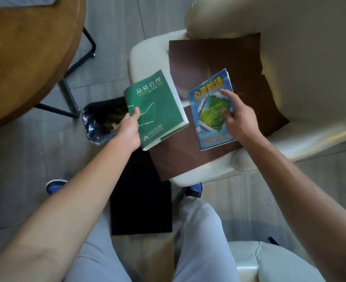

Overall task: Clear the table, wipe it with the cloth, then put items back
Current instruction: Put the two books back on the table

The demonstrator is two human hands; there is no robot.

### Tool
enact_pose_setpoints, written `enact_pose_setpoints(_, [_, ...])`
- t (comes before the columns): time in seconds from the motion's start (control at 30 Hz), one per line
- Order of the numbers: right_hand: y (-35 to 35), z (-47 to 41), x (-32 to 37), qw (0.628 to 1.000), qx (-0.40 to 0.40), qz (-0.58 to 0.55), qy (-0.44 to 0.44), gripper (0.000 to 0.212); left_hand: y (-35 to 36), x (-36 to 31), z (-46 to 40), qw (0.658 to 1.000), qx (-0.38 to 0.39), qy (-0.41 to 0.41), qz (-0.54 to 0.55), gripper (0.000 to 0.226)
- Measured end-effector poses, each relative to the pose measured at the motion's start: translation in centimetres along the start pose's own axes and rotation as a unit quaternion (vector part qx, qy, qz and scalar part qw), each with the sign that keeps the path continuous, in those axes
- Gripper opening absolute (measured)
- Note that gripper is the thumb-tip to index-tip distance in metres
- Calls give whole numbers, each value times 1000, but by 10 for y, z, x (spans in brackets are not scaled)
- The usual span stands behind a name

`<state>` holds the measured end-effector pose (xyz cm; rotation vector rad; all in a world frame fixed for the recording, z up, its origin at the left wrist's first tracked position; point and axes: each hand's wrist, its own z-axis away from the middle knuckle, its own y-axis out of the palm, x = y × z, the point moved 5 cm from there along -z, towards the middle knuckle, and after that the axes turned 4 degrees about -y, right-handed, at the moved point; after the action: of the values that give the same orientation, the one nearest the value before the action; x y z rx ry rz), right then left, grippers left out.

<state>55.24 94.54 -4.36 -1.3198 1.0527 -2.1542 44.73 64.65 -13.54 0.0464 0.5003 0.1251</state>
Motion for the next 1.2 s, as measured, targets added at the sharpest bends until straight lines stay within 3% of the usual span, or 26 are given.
enact_pose_setpoints(0.2, [-1, -4, 94, 997, -30, -41, -58, 56, -58, -63, 33, 997, 45, 5, 56, 23])
enact_pose_setpoints(0.5, [26, -23, 248, 986, -46, -97, -130, 51, -162, -156, 71, 990, 119, 7, 74, 39])
enact_pose_setpoints(0.77, [80, -29, 368, 982, -33, -120, -144, 45, -253, -227, 51, 967, 225, -37, 117, 73])
enact_pose_setpoints(1.07, [160, -31, 504, 977, -62, -176, -106, 40, -392, -330, 35, 971, 227, -50, 50, 60])
enact_pose_setpoints(1.2, [186, -32, 563, 972, -56, -202, -104, 40, -456, -391, 27, 976, 210, 45, 42, 55])
